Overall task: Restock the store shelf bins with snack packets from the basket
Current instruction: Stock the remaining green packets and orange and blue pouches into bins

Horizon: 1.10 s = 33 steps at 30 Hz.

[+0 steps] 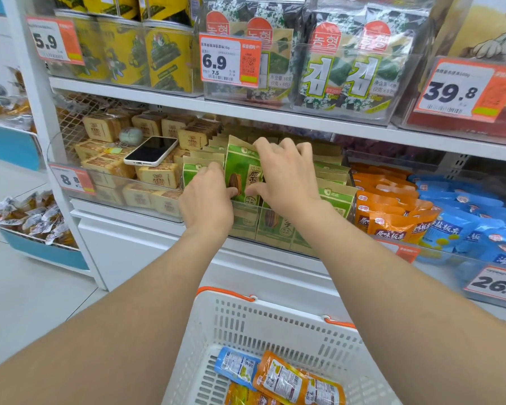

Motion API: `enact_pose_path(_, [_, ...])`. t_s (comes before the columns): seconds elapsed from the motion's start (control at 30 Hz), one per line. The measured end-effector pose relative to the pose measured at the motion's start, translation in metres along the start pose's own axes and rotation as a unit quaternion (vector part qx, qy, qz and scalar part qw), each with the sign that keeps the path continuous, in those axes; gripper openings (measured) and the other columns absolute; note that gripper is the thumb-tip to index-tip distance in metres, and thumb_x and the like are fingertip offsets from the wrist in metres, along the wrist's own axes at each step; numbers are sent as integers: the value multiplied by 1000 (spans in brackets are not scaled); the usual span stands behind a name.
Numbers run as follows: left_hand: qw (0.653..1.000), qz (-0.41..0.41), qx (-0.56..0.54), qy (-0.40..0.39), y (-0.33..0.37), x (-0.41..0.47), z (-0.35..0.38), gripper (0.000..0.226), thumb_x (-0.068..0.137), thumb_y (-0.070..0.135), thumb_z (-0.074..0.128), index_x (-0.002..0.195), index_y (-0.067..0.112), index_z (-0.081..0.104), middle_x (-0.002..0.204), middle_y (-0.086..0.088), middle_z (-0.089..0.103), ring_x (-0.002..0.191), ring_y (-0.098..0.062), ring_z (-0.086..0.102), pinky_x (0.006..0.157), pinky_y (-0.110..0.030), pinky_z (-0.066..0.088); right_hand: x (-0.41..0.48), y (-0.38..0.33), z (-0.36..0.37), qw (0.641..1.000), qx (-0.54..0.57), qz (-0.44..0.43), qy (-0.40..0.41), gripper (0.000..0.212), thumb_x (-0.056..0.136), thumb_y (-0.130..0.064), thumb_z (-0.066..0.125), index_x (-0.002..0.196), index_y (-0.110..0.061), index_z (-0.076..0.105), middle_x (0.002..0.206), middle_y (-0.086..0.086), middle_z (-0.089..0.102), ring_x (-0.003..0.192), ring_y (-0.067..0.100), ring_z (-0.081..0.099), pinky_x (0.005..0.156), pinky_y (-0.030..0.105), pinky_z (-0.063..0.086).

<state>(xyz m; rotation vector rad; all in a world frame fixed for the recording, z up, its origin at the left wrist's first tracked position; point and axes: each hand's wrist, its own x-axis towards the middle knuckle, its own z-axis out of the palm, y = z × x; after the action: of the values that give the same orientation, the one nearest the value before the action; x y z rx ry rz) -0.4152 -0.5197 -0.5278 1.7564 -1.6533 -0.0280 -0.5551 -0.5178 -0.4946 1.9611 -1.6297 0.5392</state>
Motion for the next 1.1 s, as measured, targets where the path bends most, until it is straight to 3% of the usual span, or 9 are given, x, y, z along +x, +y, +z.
enact_pose_path(0.1, [1000, -4, 16, 16, 3, 1, 0, 27, 98, 36, 71, 107, 16, 57, 105, -5, 67, 81, -25, 52, 70, -39, 38, 3, -4, 4, 999, -18, -17, 28, 69, 73, -55, 85, 123, -19, 54, 111, -1, 64, 102, 26, 51, 88, 44, 35])
enact_pose_path(0.23, [999, 1, 37, 6, 4, 1, 1, 33, 95, 36, 75, 110, 14, 56, 109, -7, 68, 97, -31, 66, 71, -40, 39, 9, 1, 0, 999, 36, -18, -35, 56, 86, -51, 76, 126, -22, 51, 113, -3, 62, 110, 26, 45, 93, 48, 31])
enact_pose_path(0.4, [998, -21, -62, -2, -5, 4, -1, 53, 83, 28, 88, 110, 18, 43, 103, -3, 67, 96, -30, 66, 69, -42, 43, 8, 4, -4, 997, 22, -18, -68, 35, 107, -48, 40, 126, -23, 55, 120, 4, 49, 113, 30, 39, 96, 52, 30])
enact_pose_path(0.53, [998, 16, -63, -9, -10, -1, -1, 40, 88, 27, 84, 108, 22, 50, 100, 1, 66, 93, -27, 64, 74, -45, 52, 9, 3, -6, 996, 3, -13, -90, 25, 106, -43, 48, 117, -25, 61, 117, 5, 42, 112, 32, 37, 95, 53, 30])
enact_pose_path(0.67, [998, 34, -58, -9, -13, -4, 0, 35, 91, 29, 81, 112, 21, 53, 104, 0, 68, 97, -28, 64, 74, -41, 48, 11, -4, -8, 991, 0, -30, -132, 20, 104, -36, 56, 116, -24, 65, 109, 4, 32, 113, 34, 34, 97, 54, 28])
enact_pose_path(0.87, [998, 33, -53, -12, -13, -6, -3, 63, 78, 55, 87, 112, 27, 42, 92, 5, 68, 85, -25, 66, 69, -43, 55, 12, -8, -9, 982, -51, -46, -175, 25, 102, -38, 58, 121, -22, 66, 123, 9, 37, 121, 36, 32, 102, 58, 27])
enact_pose_path(1.0, [990, 124, -55, 42, -7, -12, 2, 68, 85, 35, 85, 132, 26, 37, 121, -3, 56, 96, -28, 63, 69, -40, 49, 2, -11, -3, 995, -39, 9, -91, 29, 95, -44, 67, 116, -24, 66, 120, 7, 46, 115, 34, 41, 95, 51, 33])
enact_pose_path(1.1, [979, 189, 6, 79, 4, -15, 8, 81, 80, 20, 80, 149, 23, 39, 139, -11, 42, 117, -33, 50, 91, -46, 47, -7, -7, -7, 1000, -2, 14, 8, 33, 90, -41, 64, 112, -18, 54, 108, 4, 56, 100, 30, 52, 83, 44, 39])
